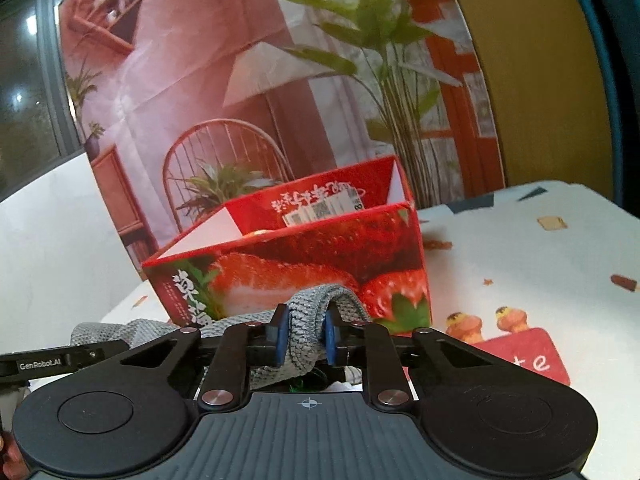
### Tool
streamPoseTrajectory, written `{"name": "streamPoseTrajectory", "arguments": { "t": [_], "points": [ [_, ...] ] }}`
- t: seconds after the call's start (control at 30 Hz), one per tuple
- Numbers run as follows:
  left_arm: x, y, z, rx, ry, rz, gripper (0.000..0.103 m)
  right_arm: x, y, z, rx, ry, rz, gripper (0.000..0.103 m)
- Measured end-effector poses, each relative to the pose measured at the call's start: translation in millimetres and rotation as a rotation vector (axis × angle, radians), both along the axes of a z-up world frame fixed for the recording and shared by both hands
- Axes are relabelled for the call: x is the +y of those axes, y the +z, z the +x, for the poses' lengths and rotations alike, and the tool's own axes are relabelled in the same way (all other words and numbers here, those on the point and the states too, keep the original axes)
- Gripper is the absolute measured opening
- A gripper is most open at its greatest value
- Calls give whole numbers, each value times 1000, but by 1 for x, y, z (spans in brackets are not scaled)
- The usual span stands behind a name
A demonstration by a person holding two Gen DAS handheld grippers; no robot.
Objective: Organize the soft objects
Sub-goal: 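Lift the grey cloth, carry it over the box, release it inside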
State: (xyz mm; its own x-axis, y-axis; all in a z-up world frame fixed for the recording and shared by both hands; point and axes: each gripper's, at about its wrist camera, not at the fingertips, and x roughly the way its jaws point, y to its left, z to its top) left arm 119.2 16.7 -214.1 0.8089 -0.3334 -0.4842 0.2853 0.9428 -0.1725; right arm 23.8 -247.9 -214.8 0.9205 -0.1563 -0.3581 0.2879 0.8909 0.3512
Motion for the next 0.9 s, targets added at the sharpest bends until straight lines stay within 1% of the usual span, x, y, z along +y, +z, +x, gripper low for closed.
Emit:
{"name": "streamPoseTrajectory", "arguments": {
  "t": [0.17,0.43,0.53,0.67,0.9],
  "points": [
    [2,-1,2,9,6,-16,26,5,1,3,13,12,-8,16],
    [0,5,2,-17,6,-14,25,4,2,2,2,14,-11,16],
    [-2,12,3,-44,-5,-5,24,3,6,1,-12,13,-16,16],
    [-2,27,4,-84,-12,-15,24,0,14,1,-32,11,-25,15],
    [-6,55,9,-150,-26,-30,24,-11,37,10,-76,10,-39,15]
  ]
}}
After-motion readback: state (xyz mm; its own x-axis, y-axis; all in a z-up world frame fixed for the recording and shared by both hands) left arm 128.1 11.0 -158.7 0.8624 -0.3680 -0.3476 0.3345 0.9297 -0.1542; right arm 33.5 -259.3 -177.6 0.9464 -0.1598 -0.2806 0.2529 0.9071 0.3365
